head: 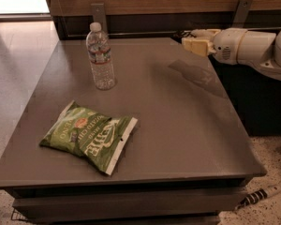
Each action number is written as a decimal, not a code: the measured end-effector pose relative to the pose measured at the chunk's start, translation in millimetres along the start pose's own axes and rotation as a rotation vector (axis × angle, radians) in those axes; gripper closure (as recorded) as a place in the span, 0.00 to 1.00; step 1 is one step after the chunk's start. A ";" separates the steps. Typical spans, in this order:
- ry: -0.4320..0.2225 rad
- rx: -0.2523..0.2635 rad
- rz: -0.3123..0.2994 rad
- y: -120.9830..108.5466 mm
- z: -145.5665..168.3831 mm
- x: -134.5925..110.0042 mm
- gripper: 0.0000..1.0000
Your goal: Move rxbar chocolate near green jalapeno chip bag
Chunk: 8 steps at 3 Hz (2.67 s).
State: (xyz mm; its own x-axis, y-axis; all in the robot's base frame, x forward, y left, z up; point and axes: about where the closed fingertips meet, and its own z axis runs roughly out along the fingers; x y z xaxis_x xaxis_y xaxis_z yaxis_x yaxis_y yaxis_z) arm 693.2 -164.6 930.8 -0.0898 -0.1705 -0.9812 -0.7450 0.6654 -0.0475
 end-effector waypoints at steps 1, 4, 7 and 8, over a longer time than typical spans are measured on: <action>0.021 -0.050 -0.012 17.7 -33.6 -2.6 1.00; 0.175 -0.177 -0.128 155.3 -57.6 -17.6 1.00; 0.265 -0.170 -0.032 276.0 -77.1 27.1 1.00; 0.271 -0.125 0.015 277.5 -91.9 41.4 0.89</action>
Offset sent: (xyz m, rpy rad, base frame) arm -0.1305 0.0016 0.0185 -0.1495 0.0731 0.1368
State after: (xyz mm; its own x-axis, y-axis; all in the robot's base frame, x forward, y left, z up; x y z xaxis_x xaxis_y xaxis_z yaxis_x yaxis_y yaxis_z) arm 422.0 -53.9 894.2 -0.2616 -0.3603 -0.8954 -0.8163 0.5776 0.0061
